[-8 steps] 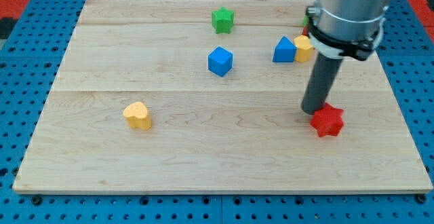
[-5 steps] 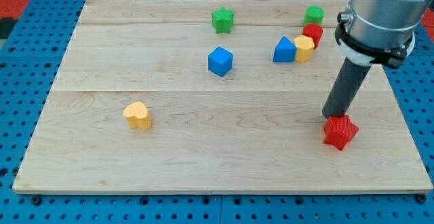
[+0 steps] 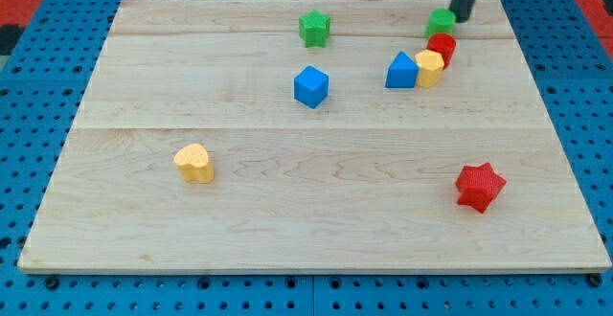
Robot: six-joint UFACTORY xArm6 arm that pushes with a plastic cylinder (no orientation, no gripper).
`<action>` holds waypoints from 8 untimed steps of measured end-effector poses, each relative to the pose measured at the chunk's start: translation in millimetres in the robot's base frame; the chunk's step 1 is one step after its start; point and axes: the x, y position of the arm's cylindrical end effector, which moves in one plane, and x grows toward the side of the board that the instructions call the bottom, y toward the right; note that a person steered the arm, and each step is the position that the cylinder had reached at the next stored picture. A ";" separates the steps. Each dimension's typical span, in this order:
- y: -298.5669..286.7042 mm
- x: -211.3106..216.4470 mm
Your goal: Place the circles in a vertical line
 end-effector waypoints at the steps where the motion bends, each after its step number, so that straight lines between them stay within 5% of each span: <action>1: -16.0 38.7; 5: -16.1 226.1; 7: 37.1 118.3; 8: -7.0 89.8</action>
